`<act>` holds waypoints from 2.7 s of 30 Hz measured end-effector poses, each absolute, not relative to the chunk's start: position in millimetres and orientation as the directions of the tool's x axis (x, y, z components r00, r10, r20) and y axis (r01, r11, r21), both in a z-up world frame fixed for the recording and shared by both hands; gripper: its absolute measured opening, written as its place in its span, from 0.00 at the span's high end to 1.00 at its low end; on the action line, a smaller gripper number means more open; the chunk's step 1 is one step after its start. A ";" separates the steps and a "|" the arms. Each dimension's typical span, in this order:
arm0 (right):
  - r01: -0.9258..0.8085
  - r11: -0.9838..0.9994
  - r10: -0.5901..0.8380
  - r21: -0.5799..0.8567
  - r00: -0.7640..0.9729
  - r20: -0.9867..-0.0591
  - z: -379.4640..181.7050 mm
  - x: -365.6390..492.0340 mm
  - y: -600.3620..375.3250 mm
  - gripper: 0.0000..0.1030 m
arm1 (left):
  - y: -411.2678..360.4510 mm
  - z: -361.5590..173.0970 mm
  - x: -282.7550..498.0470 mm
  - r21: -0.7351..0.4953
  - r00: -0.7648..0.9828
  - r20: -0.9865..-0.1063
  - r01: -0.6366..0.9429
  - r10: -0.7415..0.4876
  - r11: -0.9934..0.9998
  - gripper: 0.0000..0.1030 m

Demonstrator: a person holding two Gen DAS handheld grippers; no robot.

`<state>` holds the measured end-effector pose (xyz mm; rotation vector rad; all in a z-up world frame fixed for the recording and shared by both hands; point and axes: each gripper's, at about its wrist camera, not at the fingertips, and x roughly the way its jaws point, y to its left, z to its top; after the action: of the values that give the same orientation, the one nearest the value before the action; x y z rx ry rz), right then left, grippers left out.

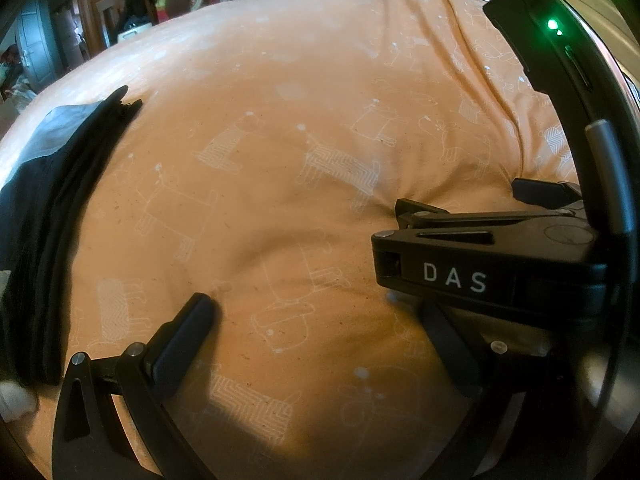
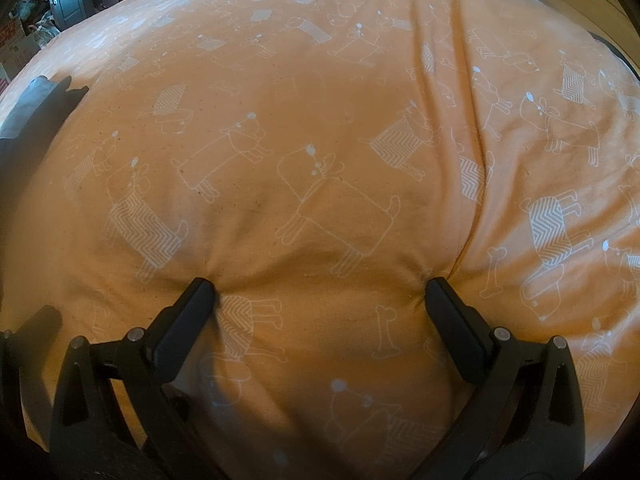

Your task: Fold small clothes

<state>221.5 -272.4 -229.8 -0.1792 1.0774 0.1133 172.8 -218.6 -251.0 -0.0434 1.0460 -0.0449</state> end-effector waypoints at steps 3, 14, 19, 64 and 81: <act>-0.179 0.980 0.005 -0.090 0.470 -0.883 -230.4 222.2 -272.2 0.00 | -218.6 -251.0 172.8 -0.057 0.500 -0.864 0.016 -0.058 0.998 0.00; -0.181 0.980 0.008 -0.088 0.469 -0.883 -230.3 223.8 -271.1 0.00 | -218.8 -250.6 172.7 -0.057 0.500 -0.864 0.015 -0.057 0.998 0.00; -0.180 0.980 0.006 -0.089 0.469 -0.883 -230.5 224.5 -270.4 0.00 | -218.7 -250.3 172.5 -0.057 0.500 -0.864 0.015 -0.057 0.998 0.00; -0.175 0.980 0.010 -0.089 0.500 -0.866 -233.1 222.0 -269.2 0.00 | -219.0 -249.3 171.9 -0.057 0.499 -0.865 0.012 -0.056 0.998 0.00; -0.204 0.974 0.015 -0.098 0.488 -0.873 -232.5 221.2 -270.7 0.00 | -217.7 -247.8 171.5 -0.057 0.500 -0.864 0.010 -0.055 0.998 0.00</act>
<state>221.2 -270.7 -232.5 -0.1984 1.0549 0.1341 171.5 -217.7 -247.8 -0.0467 1.0469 -0.0392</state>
